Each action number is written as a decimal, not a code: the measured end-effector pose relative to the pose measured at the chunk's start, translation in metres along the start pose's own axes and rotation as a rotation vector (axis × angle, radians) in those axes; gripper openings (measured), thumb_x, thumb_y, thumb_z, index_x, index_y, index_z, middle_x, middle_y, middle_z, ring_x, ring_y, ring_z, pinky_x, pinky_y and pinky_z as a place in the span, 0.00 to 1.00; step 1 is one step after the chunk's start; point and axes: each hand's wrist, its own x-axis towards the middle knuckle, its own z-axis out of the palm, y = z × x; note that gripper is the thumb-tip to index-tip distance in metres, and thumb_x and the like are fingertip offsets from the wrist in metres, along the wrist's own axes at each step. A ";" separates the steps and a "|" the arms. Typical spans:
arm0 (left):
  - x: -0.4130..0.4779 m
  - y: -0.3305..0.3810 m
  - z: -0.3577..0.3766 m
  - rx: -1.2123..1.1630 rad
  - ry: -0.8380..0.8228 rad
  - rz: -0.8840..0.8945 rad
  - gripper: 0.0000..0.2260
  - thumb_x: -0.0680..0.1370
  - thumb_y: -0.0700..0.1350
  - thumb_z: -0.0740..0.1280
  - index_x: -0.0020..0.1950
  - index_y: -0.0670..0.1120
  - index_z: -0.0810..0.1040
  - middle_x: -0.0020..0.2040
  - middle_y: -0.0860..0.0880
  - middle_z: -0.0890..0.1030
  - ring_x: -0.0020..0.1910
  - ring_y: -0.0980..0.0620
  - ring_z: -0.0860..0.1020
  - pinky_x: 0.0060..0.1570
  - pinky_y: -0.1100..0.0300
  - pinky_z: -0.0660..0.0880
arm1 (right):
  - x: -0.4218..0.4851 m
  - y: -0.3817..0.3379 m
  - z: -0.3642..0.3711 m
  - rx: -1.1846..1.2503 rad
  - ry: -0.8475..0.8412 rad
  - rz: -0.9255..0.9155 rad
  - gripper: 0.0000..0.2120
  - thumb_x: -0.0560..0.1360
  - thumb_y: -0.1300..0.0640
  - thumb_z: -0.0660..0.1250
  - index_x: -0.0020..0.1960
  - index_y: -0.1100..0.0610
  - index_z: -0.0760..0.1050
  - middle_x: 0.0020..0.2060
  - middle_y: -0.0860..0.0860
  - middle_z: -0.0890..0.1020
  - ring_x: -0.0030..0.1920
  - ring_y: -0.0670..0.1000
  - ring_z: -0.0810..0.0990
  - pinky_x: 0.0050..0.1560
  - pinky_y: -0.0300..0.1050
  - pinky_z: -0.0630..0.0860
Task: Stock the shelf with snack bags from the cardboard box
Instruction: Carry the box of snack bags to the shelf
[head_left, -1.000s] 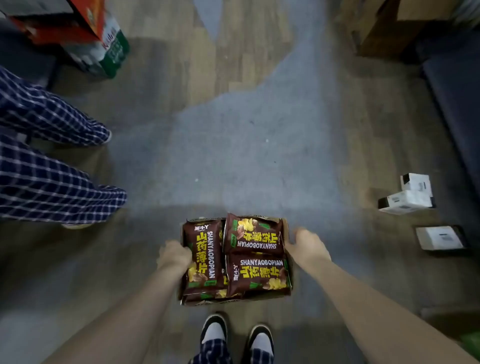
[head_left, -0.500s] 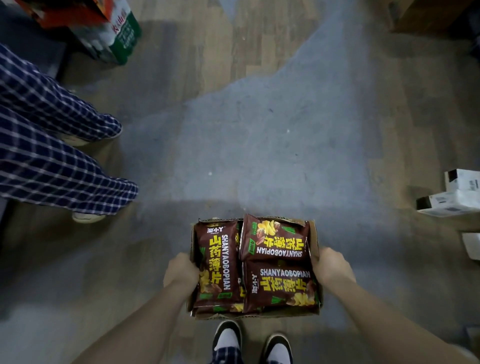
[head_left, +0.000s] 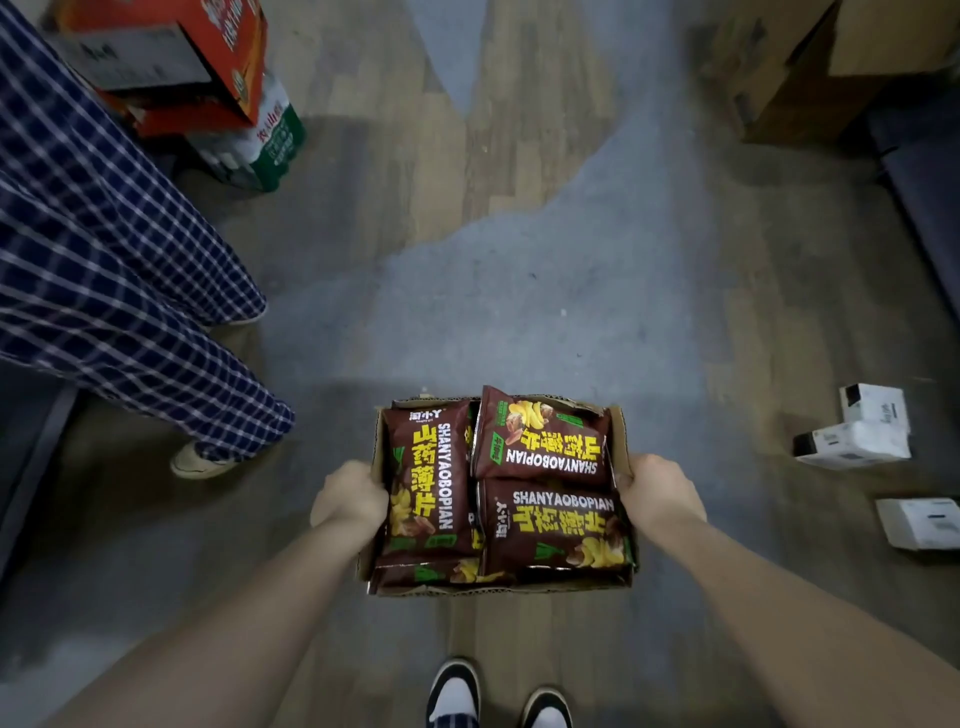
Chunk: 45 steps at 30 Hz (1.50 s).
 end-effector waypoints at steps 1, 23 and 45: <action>-0.005 0.007 -0.014 -0.020 0.011 0.008 0.12 0.76 0.40 0.60 0.33 0.45 0.74 0.38 0.45 0.80 0.40 0.44 0.79 0.38 0.58 0.71 | -0.004 -0.007 -0.014 0.012 0.016 -0.011 0.10 0.79 0.56 0.58 0.41 0.57 0.71 0.35 0.51 0.76 0.37 0.55 0.76 0.37 0.43 0.70; -0.181 0.117 -0.352 -0.254 0.398 0.284 0.11 0.76 0.39 0.60 0.34 0.45 0.72 0.37 0.44 0.77 0.39 0.41 0.76 0.37 0.58 0.68 | -0.178 -0.150 -0.350 0.144 0.462 -0.234 0.18 0.77 0.58 0.60 0.30 0.57 0.59 0.29 0.53 0.70 0.33 0.57 0.70 0.29 0.43 0.62; -0.138 0.247 -0.487 -0.265 0.404 0.244 0.09 0.77 0.42 0.61 0.45 0.39 0.78 0.42 0.42 0.80 0.38 0.43 0.76 0.33 0.59 0.67 | -0.098 -0.257 -0.529 0.111 0.399 -0.420 0.16 0.75 0.59 0.61 0.29 0.57 0.65 0.35 0.57 0.79 0.41 0.62 0.82 0.44 0.51 0.81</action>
